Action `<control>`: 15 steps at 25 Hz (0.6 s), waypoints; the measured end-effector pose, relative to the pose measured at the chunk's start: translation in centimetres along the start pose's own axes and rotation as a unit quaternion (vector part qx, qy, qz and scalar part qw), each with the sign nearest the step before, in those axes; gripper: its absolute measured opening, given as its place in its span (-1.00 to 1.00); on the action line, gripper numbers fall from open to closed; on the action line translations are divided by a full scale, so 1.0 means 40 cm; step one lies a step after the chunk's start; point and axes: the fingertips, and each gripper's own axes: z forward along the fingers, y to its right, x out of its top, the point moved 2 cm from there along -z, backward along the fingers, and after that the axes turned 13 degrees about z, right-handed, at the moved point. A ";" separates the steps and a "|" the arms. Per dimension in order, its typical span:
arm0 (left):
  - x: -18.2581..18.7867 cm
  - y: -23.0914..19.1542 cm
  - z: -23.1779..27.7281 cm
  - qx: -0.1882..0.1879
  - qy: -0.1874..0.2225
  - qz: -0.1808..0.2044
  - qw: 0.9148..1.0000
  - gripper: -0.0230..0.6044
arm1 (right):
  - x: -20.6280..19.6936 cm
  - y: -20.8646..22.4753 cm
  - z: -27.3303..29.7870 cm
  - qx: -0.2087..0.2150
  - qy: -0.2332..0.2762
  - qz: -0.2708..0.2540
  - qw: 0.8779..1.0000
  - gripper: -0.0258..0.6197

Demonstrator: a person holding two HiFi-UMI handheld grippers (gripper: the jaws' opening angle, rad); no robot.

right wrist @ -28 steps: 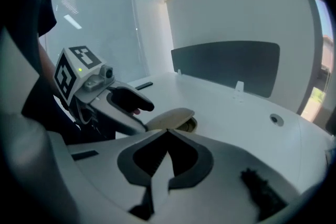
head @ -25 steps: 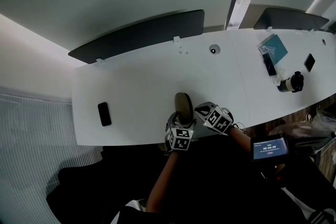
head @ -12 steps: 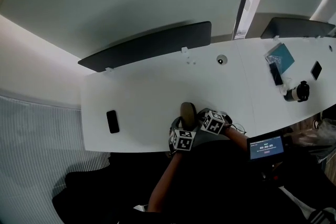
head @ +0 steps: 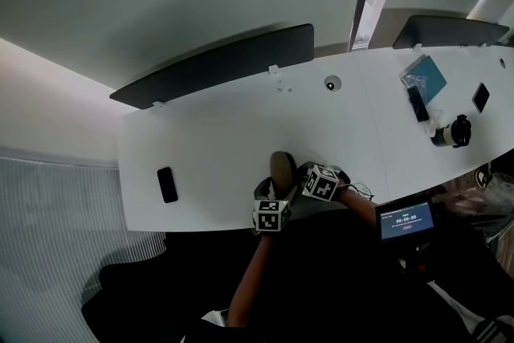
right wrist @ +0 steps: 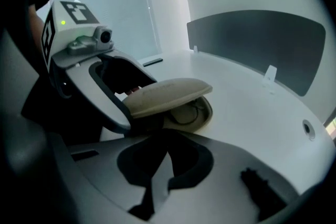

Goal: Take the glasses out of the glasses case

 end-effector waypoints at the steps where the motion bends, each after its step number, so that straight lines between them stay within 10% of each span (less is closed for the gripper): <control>1: 0.006 -0.001 -0.009 -0.002 0.008 -0.010 1.000 0.30 | -0.002 0.000 0.000 -0.001 -0.003 -0.004 1.000 -0.90; 8: -0.001 -0.096 -0.124 0.059 0.060 -0.075 0.994 0.10 | 0.006 -0.005 -0.001 -0.001 -0.005 -0.018 1.000 -0.90; 12: -0.122 -0.189 -0.157 0.104 0.039 -0.181 0.977 -0.74 | 0.000 -0.001 0.000 -0.003 -0.009 -0.017 1.000 -0.90; 15: -0.200 -0.204 -0.121 0.089 0.000 -0.211 0.973 -0.81 | -0.003 -0.001 0.003 -0.001 -0.013 -0.012 1.000 -0.90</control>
